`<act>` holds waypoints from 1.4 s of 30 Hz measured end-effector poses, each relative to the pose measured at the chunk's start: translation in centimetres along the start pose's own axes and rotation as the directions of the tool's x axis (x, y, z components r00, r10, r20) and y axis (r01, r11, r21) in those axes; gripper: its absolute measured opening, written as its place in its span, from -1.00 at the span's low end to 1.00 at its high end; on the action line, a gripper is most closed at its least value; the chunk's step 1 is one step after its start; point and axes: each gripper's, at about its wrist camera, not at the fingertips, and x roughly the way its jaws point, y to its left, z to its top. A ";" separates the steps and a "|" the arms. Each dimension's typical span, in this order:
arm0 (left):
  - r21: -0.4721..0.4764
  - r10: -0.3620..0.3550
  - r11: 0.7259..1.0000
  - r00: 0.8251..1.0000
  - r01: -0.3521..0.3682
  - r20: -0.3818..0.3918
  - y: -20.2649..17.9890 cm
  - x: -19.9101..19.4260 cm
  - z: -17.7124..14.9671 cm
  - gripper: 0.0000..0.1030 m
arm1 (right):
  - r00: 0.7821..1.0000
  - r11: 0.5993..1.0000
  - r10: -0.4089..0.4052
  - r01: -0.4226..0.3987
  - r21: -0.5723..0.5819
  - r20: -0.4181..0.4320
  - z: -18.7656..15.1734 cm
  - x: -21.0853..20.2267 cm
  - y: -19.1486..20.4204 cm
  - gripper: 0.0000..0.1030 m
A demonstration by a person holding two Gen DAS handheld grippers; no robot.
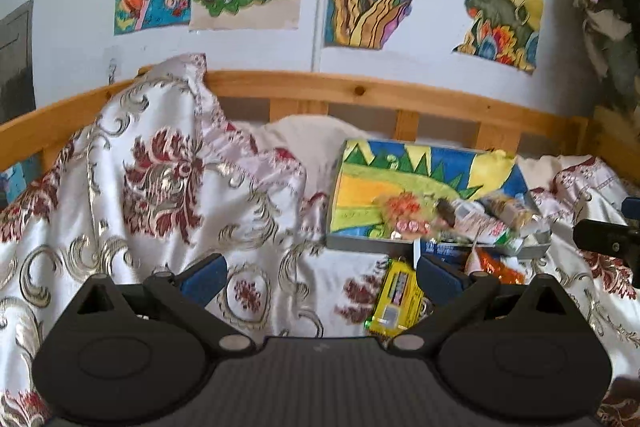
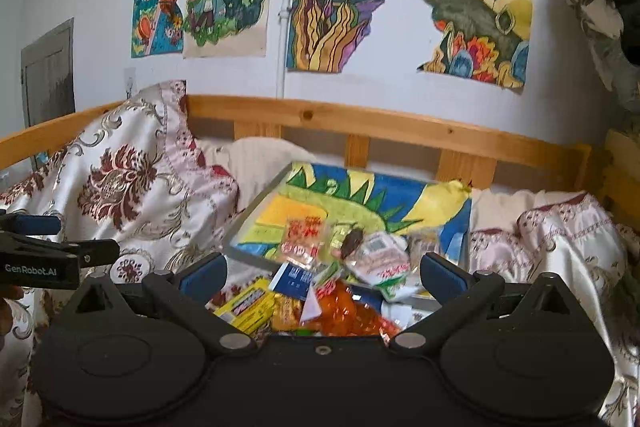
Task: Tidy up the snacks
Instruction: 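Withdraw both tools from the tray above the remaining snacks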
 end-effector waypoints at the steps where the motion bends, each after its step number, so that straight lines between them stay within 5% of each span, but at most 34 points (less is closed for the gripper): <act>1: -0.001 0.002 1.000 1.000 -0.002 -0.015 -0.1 0.2 -0.1 0.99 | 1.000 1.000 0.002 -0.002 0.000 -0.007 -0.1 0.1 0.1 0.99; 24: 0.048 -0.041 0.997 0.973 0.053 -0.227 -1.7 3.4 -3.8 0.99 | 0.966 0.996 0.038 -0.015 0.092 -0.254 -5.9 2.3 -0.7 0.99; 34: 0.069 -0.025 0.996 0.950 0.049 -0.312 -2.3 5.5 -5.1 0.99 | 0.958 0.993 0.061 -0.031 0.110 -0.280 -6.6 3.3 -0.6 0.99; 42: 0.059 -0.038 0.997 0.949 0.059 -0.313 -2.4 6.4 -5.4 0.99 | 0.965 0.995 0.056 -0.034 0.089 -0.257 -6.6 3.8 -0.5 0.99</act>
